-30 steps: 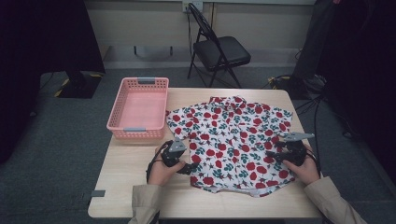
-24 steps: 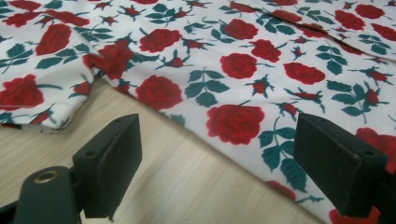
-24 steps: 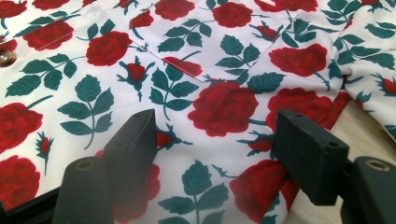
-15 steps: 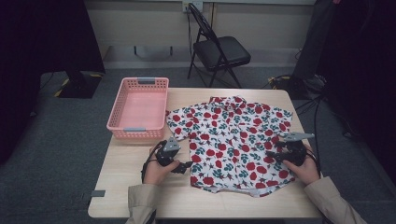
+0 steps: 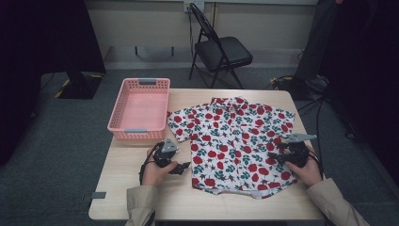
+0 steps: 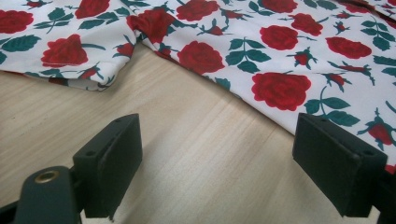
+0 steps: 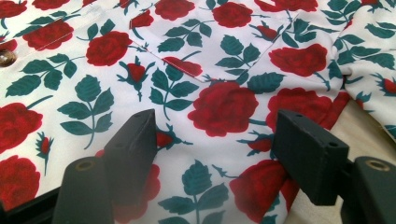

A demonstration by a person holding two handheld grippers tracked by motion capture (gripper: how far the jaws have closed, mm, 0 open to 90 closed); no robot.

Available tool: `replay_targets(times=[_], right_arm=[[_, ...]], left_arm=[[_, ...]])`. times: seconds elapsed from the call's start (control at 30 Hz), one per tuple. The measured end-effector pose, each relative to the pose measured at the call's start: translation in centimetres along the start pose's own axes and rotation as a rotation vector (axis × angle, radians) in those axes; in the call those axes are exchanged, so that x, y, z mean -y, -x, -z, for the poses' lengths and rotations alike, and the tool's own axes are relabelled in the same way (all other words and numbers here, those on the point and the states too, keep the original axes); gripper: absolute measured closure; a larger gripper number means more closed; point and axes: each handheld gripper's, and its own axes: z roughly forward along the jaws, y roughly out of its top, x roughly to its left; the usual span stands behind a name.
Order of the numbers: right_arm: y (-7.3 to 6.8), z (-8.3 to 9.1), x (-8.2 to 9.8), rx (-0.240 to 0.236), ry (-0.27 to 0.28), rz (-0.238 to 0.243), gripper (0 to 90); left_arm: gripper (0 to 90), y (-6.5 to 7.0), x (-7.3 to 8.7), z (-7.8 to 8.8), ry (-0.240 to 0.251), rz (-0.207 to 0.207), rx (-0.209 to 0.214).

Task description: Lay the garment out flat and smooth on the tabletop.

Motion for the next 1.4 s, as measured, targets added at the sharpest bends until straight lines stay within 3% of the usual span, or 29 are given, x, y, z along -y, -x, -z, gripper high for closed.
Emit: replay_targets(times=[0.37, 1.0, 1.4], right_arm=[[0.0, 0.0, 0.0, 0.000, 0.000, 0.000, 30.0], [0.0, 0.0, 0.0, 0.000, 0.000, 0.000, 30.0], [0.0, 0.0, 0.0, -0.001, 0.000, -0.001, 29.9]], left_arm=[[15.7, -0.5, 0.4, 0.5, -0.018, -0.011, -0.033], [15.7, -0.8, 0.6, 0.6, -0.057, -0.022, -0.050], [14.4, -1.1, 0.7, 0.7, -0.063, 0.000, -0.063]])
